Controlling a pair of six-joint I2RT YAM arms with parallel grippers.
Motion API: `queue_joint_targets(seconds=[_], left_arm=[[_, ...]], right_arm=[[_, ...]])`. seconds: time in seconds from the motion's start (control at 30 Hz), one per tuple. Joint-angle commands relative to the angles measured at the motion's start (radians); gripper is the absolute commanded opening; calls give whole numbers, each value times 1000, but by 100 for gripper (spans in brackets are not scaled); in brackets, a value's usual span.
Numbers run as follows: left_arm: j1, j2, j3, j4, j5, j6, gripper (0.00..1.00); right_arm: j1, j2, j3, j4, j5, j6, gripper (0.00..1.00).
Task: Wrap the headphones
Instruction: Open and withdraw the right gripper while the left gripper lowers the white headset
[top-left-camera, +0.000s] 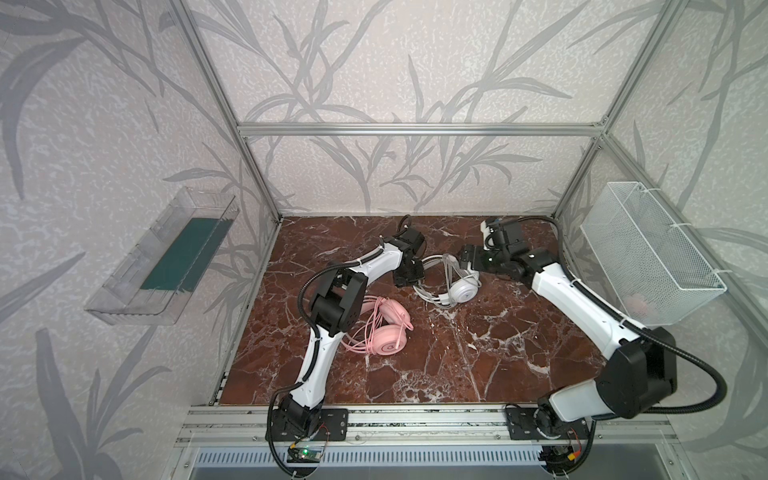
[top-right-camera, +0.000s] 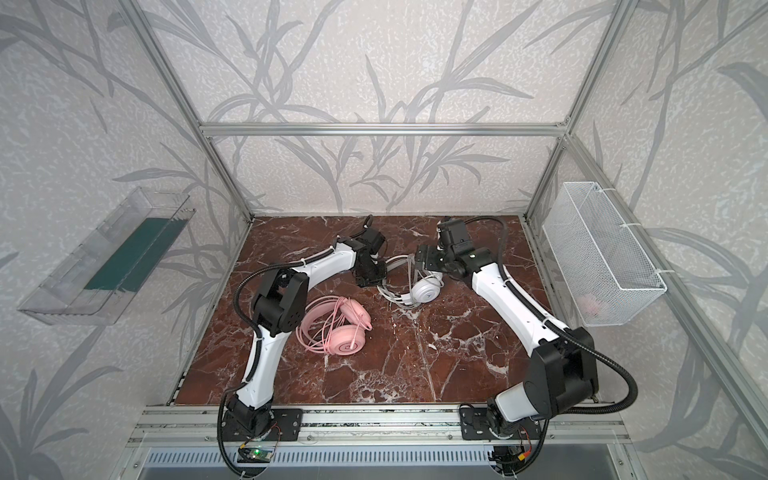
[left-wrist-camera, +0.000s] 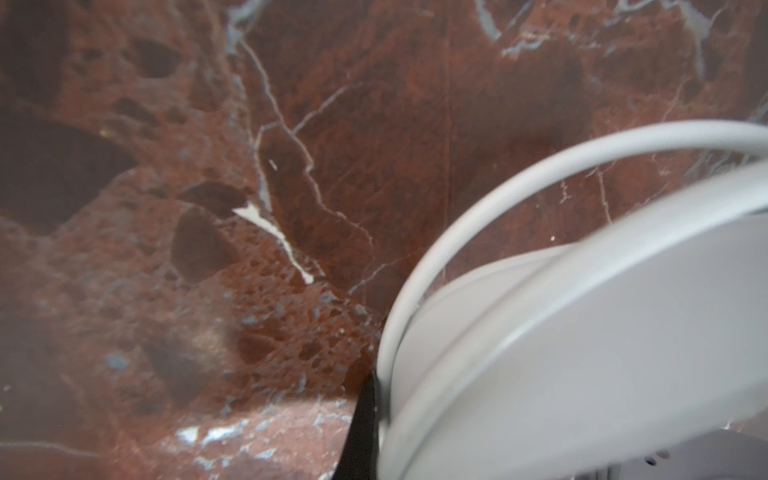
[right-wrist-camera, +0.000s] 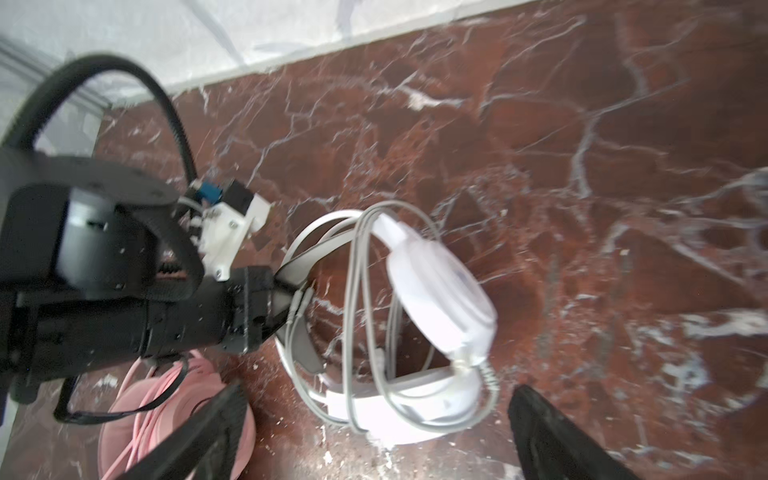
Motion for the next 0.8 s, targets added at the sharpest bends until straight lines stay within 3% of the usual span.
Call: queue_joint_targets(seconds=[0.0,0.43,0.77], left_arm=[[-14,-10,26,-63,59,10,0],[-73,111,245,-251,68,74,0],[-140,50,168,-238,11,-4,2]], right_arm=[[-64,-58,-39,-18,29,-55,99],[-187,-171,-130,16,23,-104,99],[-209,-213,-170,82,2,-135,99]])
